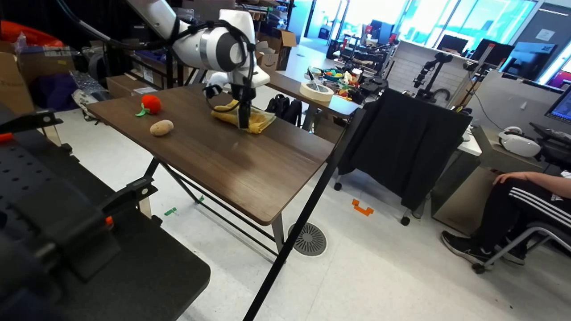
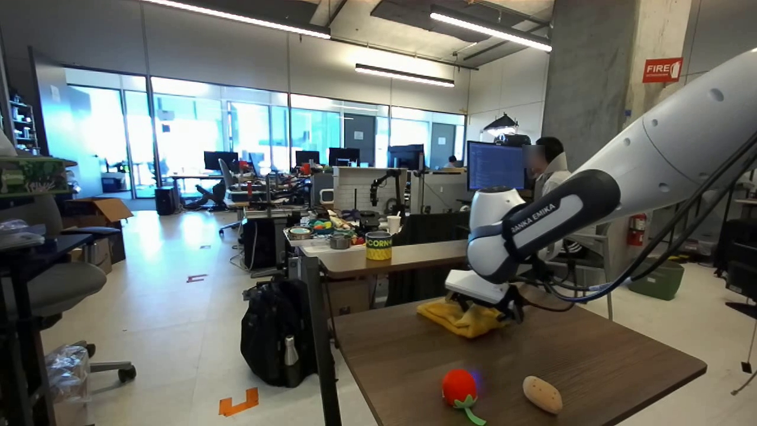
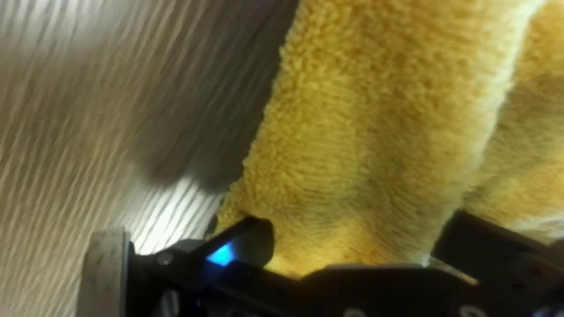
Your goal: Use the yellow towel to wipe the table
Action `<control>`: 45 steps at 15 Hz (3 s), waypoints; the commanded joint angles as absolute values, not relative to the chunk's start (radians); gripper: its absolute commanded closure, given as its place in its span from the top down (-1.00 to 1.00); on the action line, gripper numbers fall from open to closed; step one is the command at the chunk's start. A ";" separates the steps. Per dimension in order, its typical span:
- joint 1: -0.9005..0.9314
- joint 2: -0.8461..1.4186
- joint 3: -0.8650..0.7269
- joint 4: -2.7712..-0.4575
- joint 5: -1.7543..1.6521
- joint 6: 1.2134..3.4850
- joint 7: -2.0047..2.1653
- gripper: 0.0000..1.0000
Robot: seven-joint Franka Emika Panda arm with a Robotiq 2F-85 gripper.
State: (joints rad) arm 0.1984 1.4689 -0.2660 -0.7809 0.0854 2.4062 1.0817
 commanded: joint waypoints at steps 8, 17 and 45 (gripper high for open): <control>-0.018 1.355 -0.363 -1.031 0.048 2.303 0.742 1.00; 0.060 1.113 -0.306 -1.442 0.019 2.435 0.318 1.00; 0.086 1.477 -0.271 -0.853 0.062 2.513 0.981 1.00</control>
State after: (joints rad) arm 0.0234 1.3905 -0.2572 -0.9511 0.0810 2.5147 0.8634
